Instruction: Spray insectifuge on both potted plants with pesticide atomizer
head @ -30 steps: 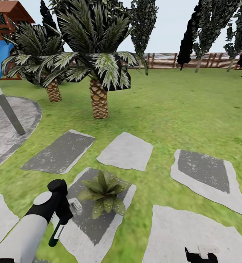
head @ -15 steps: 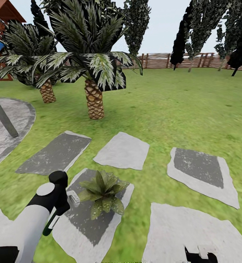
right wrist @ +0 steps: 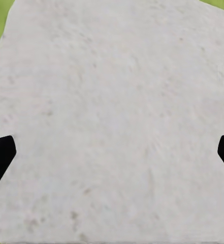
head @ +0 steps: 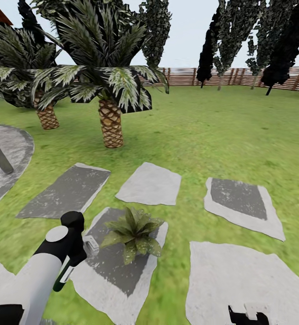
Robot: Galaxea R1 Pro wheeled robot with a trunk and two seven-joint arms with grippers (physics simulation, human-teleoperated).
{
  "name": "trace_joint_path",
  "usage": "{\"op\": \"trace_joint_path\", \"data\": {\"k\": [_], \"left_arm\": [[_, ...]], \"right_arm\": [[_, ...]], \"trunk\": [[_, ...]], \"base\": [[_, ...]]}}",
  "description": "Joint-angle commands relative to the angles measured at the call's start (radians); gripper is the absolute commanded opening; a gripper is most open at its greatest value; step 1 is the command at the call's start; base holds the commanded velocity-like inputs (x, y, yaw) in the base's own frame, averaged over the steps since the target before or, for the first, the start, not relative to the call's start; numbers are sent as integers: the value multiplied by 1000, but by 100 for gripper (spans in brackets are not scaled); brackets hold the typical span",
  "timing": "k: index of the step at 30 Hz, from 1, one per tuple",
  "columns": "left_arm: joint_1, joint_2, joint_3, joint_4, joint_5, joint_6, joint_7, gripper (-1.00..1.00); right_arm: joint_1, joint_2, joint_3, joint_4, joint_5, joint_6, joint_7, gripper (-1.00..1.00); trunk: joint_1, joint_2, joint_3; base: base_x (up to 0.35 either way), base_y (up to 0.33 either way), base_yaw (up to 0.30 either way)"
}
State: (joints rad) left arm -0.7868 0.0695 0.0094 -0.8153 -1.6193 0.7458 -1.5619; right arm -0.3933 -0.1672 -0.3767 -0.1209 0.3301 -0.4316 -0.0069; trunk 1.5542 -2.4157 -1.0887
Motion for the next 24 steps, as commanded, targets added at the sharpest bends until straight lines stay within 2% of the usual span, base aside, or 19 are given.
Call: {"op": "trace_joint_path", "data": {"k": [1, 10, 18, 24], "left_arm": [[0, 0, 1, -1, -7, 10, -9, -100], [0, -2, 7, 6, -1, 12, -9, -100], [6, 1, 7, 14, 3, 6, -9, -100], [10, 6, 6, 15, 5, 0, -9, -100]], "right_arm": [[-1, 0, -8, 1, 10, -4, -1, 100], [-1, 0, -8, 1, 10, -4, -1, 100], [-1, -1, -8, 1, 9, -4, -1, 100], [-1, -2, -8, 1, 9, -4, -1, 100]], "trunk": [[0, 0, -1], [0, 0, -1], [0, 0, -1], [0, 0, -1]], "base": [[-5, 303, -87], [135, 271, -272], [46, 25, -296], [0, 0, -72]]}}
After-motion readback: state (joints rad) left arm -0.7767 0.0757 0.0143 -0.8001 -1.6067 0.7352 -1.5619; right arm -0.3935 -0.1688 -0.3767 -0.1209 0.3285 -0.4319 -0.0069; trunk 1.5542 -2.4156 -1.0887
